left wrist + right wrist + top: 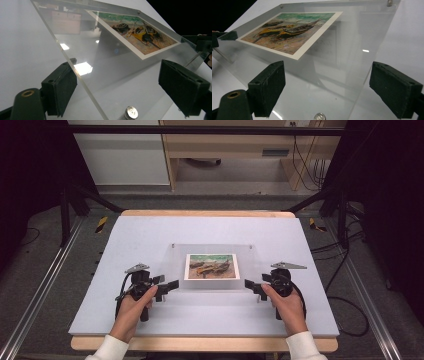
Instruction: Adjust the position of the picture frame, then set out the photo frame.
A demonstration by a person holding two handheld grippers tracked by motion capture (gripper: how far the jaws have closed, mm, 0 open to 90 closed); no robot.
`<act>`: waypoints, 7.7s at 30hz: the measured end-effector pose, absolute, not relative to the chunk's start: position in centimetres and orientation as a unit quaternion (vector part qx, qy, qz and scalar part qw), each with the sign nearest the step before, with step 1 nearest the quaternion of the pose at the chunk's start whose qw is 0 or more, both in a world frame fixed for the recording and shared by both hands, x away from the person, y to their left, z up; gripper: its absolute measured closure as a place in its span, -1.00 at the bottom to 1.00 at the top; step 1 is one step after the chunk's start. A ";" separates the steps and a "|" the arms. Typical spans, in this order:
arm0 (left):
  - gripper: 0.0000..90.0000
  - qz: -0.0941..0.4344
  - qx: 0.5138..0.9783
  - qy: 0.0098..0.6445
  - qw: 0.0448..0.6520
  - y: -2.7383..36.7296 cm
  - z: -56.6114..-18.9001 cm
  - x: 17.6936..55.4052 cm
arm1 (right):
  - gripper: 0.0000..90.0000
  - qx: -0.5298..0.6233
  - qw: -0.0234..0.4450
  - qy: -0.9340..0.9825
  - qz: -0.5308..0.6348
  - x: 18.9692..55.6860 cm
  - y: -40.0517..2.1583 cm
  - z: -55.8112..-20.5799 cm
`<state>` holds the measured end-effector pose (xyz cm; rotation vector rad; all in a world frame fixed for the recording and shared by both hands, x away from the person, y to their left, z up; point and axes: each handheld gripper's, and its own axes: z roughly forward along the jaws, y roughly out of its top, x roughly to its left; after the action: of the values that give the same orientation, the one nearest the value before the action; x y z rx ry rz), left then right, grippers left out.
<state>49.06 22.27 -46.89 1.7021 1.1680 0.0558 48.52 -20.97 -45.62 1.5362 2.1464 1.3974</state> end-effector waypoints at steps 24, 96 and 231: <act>-0.59 0.004 0.700 0.484 0.525 22.6 -47.3 49.6 | -0.66 0.515 0.048 0.708 0.480 48.3 -21.7 -45.9; -0.21 0.138 0.732 0.448 0.495 22.0 -45.0 45.7 | -0.19 0.463 0.192 0.739 0.450 44.3 -20.3 -44.3; 0.24 0.164 0.757 0.447 0.449 22.2 -44.9 40.0 | 0.52 0.465 0.230 0.749 0.413 38.1 -20.6 -45.0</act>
<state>40.03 22.23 -44.86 1.8717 1.1048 0.4055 38.15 -20.57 -44.96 1.2784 2.0616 1.1356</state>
